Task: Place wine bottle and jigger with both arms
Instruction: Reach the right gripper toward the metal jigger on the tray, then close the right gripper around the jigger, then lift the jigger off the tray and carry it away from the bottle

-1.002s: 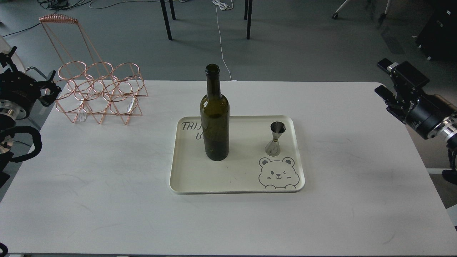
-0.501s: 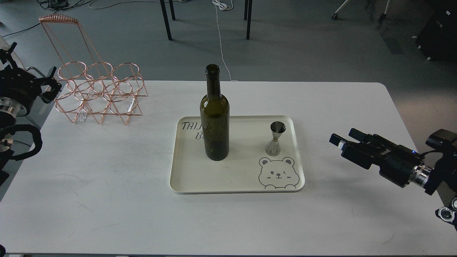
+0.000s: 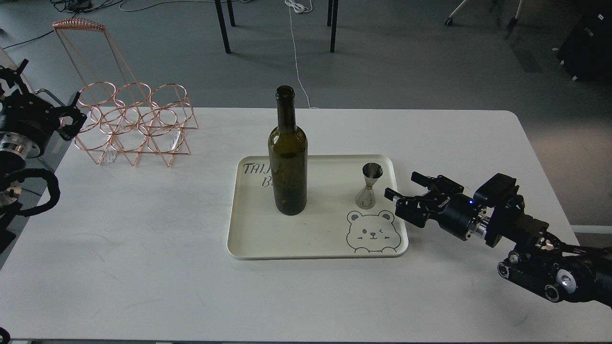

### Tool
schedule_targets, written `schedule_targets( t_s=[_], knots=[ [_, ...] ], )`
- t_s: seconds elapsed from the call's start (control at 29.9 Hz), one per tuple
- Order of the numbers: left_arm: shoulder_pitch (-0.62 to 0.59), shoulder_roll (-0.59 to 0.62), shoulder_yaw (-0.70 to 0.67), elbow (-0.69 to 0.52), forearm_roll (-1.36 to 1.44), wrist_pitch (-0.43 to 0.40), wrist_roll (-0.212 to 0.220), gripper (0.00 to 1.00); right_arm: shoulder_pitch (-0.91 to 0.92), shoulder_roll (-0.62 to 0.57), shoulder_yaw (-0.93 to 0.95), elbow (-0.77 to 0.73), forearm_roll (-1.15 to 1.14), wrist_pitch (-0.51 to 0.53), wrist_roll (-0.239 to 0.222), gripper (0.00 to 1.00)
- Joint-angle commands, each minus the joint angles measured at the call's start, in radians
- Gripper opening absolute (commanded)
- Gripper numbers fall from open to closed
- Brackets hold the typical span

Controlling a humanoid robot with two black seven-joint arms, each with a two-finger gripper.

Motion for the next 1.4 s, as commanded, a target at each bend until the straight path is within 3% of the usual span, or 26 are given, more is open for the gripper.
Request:
schedule_targets(
  t_s=[0.0,0.47,1.0,1.1,1.37],
  knots=[
    [0.001,0.006,0.0,0.0,-0.001,0.0,-0.001,0.99,0.031,0.046,-0.047,-0.021,-0.002,-0.001,0.0,0.94],
    [0.0,0.027,-0.002,0.005,-0.001,0.0,-0.001,0.99,0.116,0.176,-0.134,-0.125,-0.002,-0.001,0.0,0.53],
    [-0.006,0.039,-0.002,0.006,-0.001,0.0,0.0,0.99,0.103,0.171,-0.134,-0.133,-0.002,-0.001,0.0,0.12],
    [-0.006,0.039,-0.002,0.006,-0.001,0.0,0.0,0.99,0.102,0.159,-0.131,-0.13,0.001,-0.001,0.0,0.07],
    [-0.017,0.041,-0.002,0.006,-0.001,0.0,0.003,0.99,0.105,0.09,-0.087,-0.104,0.012,-0.001,0.0,0.06]
  ],
)
